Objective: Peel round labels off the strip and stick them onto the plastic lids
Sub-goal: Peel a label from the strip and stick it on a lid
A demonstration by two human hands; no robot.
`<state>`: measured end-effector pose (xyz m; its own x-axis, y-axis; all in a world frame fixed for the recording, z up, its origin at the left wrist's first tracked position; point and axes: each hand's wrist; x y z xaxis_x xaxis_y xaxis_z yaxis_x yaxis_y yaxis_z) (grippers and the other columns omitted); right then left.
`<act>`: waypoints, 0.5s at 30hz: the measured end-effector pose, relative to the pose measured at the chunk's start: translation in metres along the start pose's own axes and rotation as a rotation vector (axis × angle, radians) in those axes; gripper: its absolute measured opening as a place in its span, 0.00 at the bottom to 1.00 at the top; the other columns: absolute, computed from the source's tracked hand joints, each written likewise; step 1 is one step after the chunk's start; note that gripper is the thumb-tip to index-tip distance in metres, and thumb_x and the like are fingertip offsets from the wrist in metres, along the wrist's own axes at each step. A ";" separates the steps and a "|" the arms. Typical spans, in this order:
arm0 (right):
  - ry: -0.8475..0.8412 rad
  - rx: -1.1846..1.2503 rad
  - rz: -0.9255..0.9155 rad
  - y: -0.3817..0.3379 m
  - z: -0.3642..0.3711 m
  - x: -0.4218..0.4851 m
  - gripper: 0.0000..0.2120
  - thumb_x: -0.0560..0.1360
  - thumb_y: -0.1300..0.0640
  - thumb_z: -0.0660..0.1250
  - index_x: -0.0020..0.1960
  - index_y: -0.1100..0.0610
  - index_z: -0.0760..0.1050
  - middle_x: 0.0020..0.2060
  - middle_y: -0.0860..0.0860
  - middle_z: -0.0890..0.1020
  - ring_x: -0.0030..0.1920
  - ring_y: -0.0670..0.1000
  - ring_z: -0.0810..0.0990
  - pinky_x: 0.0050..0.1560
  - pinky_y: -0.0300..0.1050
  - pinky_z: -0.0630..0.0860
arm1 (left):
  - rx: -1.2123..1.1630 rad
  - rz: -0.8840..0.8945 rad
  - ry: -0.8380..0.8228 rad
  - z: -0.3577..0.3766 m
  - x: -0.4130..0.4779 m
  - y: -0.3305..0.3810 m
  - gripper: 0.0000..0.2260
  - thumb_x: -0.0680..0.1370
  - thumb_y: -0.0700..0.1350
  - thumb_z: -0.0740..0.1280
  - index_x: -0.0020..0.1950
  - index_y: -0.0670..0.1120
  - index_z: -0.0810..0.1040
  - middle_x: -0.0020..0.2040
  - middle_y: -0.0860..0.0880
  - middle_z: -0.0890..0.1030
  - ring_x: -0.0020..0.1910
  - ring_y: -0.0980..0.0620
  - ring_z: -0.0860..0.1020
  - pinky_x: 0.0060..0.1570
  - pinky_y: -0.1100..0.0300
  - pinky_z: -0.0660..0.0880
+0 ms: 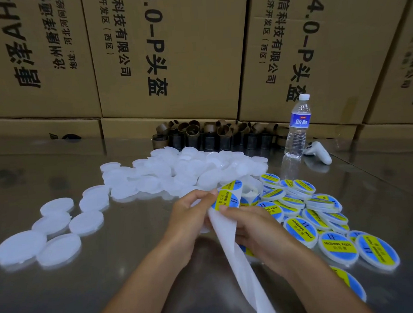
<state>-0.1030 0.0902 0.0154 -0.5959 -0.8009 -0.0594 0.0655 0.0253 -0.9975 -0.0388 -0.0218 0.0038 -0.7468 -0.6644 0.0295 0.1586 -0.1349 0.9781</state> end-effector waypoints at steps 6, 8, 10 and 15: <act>-0.108 -0.124 -0.022 -0.001 0.004 -0.013 0.07 0.76 0.67 0.63 0.46 0.62 0.80 0.31 0.48 0.83 0.31 0.41 0.79 0.33 0.31 0.73 | -0.034 0.006 0.050 0.000 -0.002 0.000 0.11 0.77 0.48 0.67 0.41 0.42 0.78 0.40 0.44 0.84 0.33 0.51 0.79 0.34 0.60 0.74; -0.117 -0.068 0.005 -0.001 0.007 -0.017 0.09 0.76 0.68 0.62 0.52 0.64 0.80 0.44 0.58 0.84 0.44 0.52 0.82 0.49 0.45 0.79 | -0.049 -0.006 0.070 0.000 -0.002 0.001 0.11 0.77 0.49 0.68 0.39 0.42 0.78 0.39 0.44 0.84 0.33 0.51 0.80 0.34 0.60 0.75; -0.127 -0.006 0.033 0.004 0.010 -0.023 0.11 0.76 0.69 0.60 0.53 0.62 0.79 0.49 0.59 0.84 0.48 0.54 0.82 0.55 0.50 0.77 | -0.045 -0.020 0.084 -0.001 -0.002 0.001 0.11 0.77 0.49 0.68 0.40 0.43 0.79 0.37 0.46 0.84 0.31 0.52 0.79 0.31 0.63 0.75; -0.205 0.014 0.056 0.011 0.020 -0.042 0.12 0.75 0.71 0.61 0.52 0.60 0.79 0.45 0.54 0.83 0.45 0.50 0.81 0.49 0.45 0.76 | -0.020 -0.021 0.102 -0.001 -0.004 0.003 0.12 0.78 0.49 0.66 0.40 0.42 0.78 0.28 0.52 0.80 0.23 0.58 0.75 0.23 0.70 0.69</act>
<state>-0.0610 0.1118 0.0073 -0.4161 -0.9034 -0.1040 0.1060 0.0655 -0.9922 -0.0350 -0.0197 0.0060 -0.6804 -0.7328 -0.0133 0.1568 -0.1632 0.9740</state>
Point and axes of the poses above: each hand's wrist, its own x-axis towards the middle knuckle, its own z-axis out of the palm, y = z × x
